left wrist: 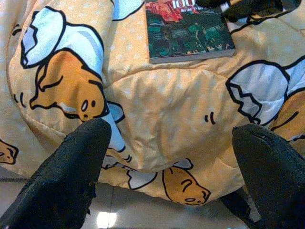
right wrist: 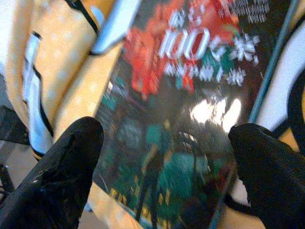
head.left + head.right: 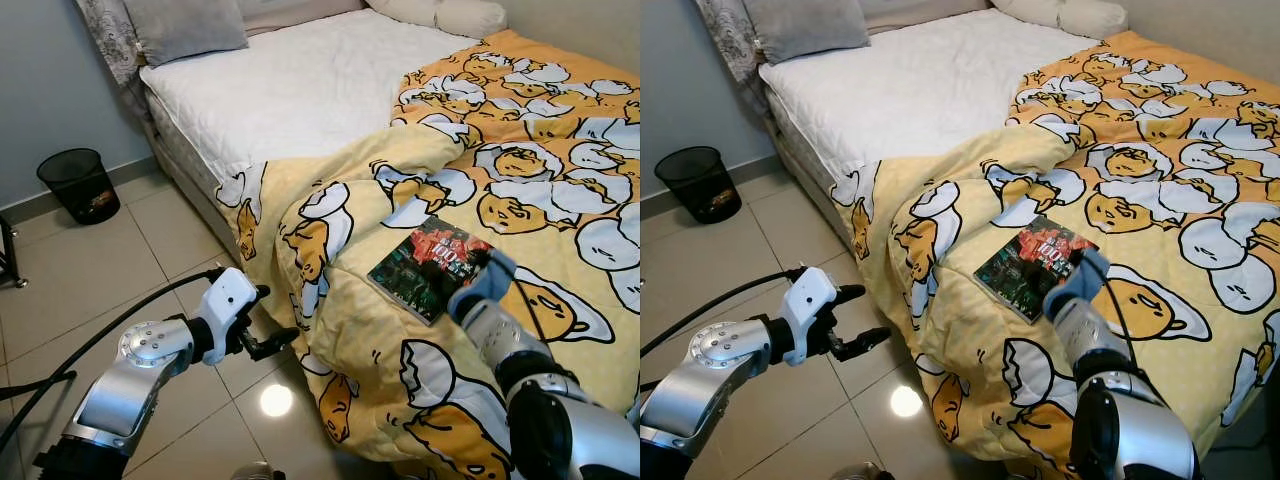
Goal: Clean up the room
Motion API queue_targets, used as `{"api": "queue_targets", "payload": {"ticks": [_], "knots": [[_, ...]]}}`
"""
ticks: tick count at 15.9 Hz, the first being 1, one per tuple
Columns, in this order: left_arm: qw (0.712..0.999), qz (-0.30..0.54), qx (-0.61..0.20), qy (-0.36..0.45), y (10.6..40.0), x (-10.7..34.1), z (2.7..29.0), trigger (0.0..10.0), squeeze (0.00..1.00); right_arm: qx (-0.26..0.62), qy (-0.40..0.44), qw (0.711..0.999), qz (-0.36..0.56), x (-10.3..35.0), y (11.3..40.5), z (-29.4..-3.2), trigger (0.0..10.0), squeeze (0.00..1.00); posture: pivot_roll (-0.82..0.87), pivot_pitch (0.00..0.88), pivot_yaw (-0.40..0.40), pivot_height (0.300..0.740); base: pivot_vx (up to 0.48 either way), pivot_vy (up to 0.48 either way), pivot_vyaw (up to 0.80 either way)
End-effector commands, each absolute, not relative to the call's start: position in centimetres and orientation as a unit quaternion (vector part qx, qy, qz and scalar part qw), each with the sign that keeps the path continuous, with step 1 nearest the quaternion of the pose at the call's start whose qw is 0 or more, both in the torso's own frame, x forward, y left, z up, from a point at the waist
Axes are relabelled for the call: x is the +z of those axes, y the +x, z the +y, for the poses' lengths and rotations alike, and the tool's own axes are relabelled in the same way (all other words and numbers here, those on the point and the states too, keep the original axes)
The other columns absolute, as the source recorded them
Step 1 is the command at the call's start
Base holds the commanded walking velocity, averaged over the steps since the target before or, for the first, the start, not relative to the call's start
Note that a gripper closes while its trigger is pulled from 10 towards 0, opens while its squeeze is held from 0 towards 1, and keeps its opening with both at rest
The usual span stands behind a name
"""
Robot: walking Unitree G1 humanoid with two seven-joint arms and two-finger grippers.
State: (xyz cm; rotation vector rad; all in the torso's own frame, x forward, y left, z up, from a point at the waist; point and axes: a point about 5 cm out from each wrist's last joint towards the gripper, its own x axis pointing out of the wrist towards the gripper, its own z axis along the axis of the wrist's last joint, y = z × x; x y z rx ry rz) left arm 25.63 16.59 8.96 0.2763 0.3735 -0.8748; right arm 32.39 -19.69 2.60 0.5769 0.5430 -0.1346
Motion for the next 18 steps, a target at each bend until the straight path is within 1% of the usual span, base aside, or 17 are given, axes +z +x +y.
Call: {"api": "queue_targets", "payload": {"ticks": [1, 2, 5, 7, 9, 10, 12, 14, 16, 18], "knots": [[0.877, 0.183, -0.424, 0.134, 25.7, 9.0, 16.7, 10.0, 1.0, -0.07, 0.27, 0.918, 0.281, 2.1, 32.1, -19.5, 10.0, 0.0, 0.1, 0.0, 0.032, 0.74, 0.0, 0.0, 0.0], [0.876, 0.184, -0.425, 0.134, 25.7, 9.1, 16.7, 10.0, 1.0, -0.078, 0.26, 0.919, 0.286, 1.9, 31.9, -19.6, 10.0, 0.0, 0.11, 0.0, 0.029, 0.74, 0.0, 0.0, 0.0], [0.875, 0.186, -0.426, 0.135, 25.5, 9.0, 16.8, 10.0, 1.0, -0.087, 0.279, 0.919, 0.263, 2.6, 32.4, -19.9, 10.0, 0.0, 0.11, 0.0, 0.029, 0.74, 0.0, 0.0, 0.0], [0.874, 0.186, -0.428, 0.135, 25.6, 9.0, 16.6, 10.0, 1.0, -0.108, 0.285, 0.921, 0.242, 3.1, 32.6, -20.8, 10.0, 0.0, 0.11, 0.0, 0.032, 0.74, 0.0, 0.0, 0.0], [0.884, 0.171, -0.419, 0.119, 26.5, 9.7, 16.3, 10.0, 1.0, -0.12, 0.287, 0.92, 0.238, 3.2, 32.6, -21.5, 10.0, 0.0, 0.1, 0.0, 0.028, 0.74, 0.0, 0.0, 0.0], [0.89, 0.161, -0.411, 0.114, 27.0, 10.1, 16.5, 10.0, 1.0, -0.114, 0.28, 0.92, 0.249, 3.0, 32.4, -21.4, 10.0, 0.0, 0.1, 0.0, 0.03, 0.74, 0.0, 0.0, 0.0], [0.894, 0.155, -0.4, 0.129, 27.6, 10.5, 17.1, 10.0, 1.0, -0.102, 0.271, 0.918, 0.27, 2.3, 32.0, -20.8, 10.0, 0.0, 0.09, 0.0, 0.035, 0.74, 0.0, 0.0, 0.0], [0.896, 0.154, -0.396, 0.133, 28.1, 10.9, 17.7, 10.0, 1.0, -0.097, 0.28, 0.914, 0.278, 1.9, 31.8, -20.3, 10.0, 0.0, 0.08, 0.0, 0.047, 0.74, 0.0, 0.0, 0.0], [0.885, 0.163, -0.413, 0.137, 27.8, 10.7, 17.5, 10.0, 1.0, -0.094, 0.287, 0.912, 0.279, 1.7, 31.7, -20.0, 10.0, 0.0, 0.08, 0.0, 0.061, 0.74, 0.0, 0.0, 0.0], [0.882, 0.165, -0.418, 0.14, 27.8, 10.7, 17.5, 10.0, 1.0, -0.093, 0.293, 0.909, 0.282, 1.5, 31.5, -19.8, 10.0, 0.0, 0.08, 0.0, 0.062, 0.74, 0.0, 0.0, 0.0]]}}
